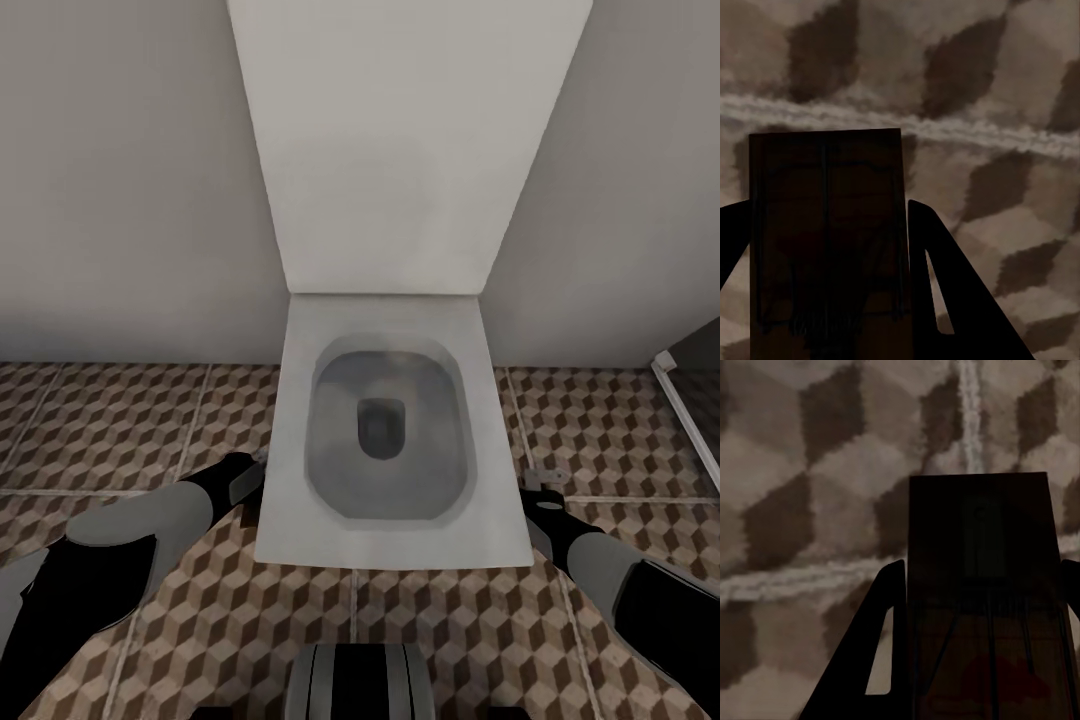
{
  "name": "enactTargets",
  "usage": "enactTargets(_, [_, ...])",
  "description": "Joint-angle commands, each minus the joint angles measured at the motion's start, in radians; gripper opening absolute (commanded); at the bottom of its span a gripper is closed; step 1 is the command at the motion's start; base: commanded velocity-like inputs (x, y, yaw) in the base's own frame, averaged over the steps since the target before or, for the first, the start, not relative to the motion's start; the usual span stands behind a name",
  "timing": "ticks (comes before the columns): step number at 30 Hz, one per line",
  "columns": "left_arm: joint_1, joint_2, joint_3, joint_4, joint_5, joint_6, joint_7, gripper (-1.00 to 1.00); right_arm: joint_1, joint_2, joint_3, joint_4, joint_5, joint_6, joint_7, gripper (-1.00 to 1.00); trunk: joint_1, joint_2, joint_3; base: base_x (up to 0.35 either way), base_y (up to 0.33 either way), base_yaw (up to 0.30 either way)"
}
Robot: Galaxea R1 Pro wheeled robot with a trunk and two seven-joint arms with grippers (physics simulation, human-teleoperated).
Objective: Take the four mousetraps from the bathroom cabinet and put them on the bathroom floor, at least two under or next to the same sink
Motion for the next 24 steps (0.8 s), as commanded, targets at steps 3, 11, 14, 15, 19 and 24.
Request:
enactTargets(3, [-0.001,0.000,-0.005,-0.002,0.006,0.002,0.009,-1.00,0.000,0.000,0.008,0.001,-0.010,-0.005,0.001,-1.00,0.000,0.000,-0.001,0.000,0.000,0.000])
enactTargets(11, [-0.001,0.002,-0.005,0.002,0.006,0.002,0.009,-1.00,-0.001,-0.002,0.010,-0.004,-0.005,-0.082,0.002,-1.00,0.000,0.000,-0.001,0.000,0.000,0.000])
enactTargets(14, [-0.001,0.002,-0.005,0.003,0.006,0.002,0.009,-1.00,0.000,0.000,0.010,-0.005,-0.002,-0.131,0.003,-1.00,0.000,0.000,-0.001,0.000,0.000,0.000])
enactTargets(15, [-0.001,0.003,-0.005,0.003,0.006,0.002,0.009,-1.00,0.000,0.000,0.010,-0.005,-0.002,-0.138,0.003,-1.00,0.000,0.000,-0.001,0.000,0.000,0.000])
enactTargets(19, [-0.001,0.003,-0.005,0.005,0.006,0.002,0.009,-1.00,0.000,0.001,0.010,-0.004,-0.001,-0.149,0.003,-1.00,0.000,0.000,-0.002,0.000,0.000,0.003])
enactTargets(24, [-0.001,0.007,-0.005,0.007,0.005,0.002,0.013,-1.00,0.001,-0.001,0.010,-0.004,-0.001,-0.151,0.003,-1.00,0.000,0.000,-0.004,0.000,0.000,0.028])
